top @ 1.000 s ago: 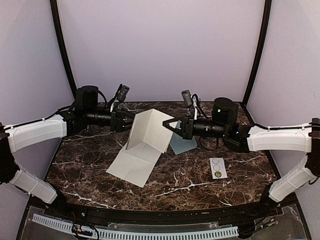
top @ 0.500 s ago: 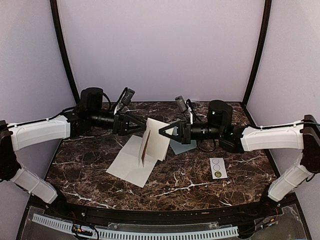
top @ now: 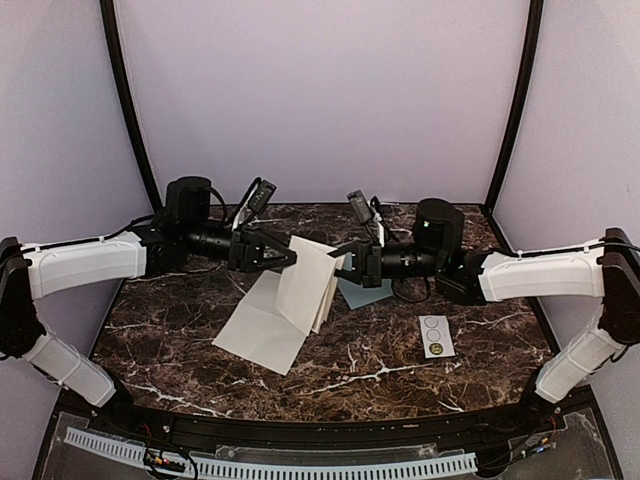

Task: Place the letter into the envelope and seal it

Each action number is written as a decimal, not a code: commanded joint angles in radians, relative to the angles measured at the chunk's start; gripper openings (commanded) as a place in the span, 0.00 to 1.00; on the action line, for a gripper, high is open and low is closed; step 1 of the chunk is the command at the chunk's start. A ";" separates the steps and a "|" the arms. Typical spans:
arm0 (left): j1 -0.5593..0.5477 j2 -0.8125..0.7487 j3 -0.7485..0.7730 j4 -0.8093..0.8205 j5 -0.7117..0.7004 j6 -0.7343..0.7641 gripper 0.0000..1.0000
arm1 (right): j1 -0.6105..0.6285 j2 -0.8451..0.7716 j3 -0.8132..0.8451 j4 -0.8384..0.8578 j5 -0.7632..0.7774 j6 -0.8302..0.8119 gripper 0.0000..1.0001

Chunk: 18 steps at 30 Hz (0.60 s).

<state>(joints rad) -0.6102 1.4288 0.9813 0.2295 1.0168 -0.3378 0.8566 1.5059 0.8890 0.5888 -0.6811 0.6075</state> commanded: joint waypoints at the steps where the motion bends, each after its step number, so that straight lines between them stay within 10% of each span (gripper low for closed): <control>1: -0.007 -0.003 0.002 0.052 0.051 -0.018 0.39 | -0.004 0.011 0.032 0.051 -0.013 0.009 0.00; 18: -0.011 0.007 0.002 0.071 0.079 -0.038 0.00 | -0.012 0.000 0.016 0.059 0.022 0.022 0.02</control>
<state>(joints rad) -0.6159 1.4364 0.9813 0.2760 1.0702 -0.3767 0.8558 1.5112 0.8902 0.5976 -0.6792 0.6121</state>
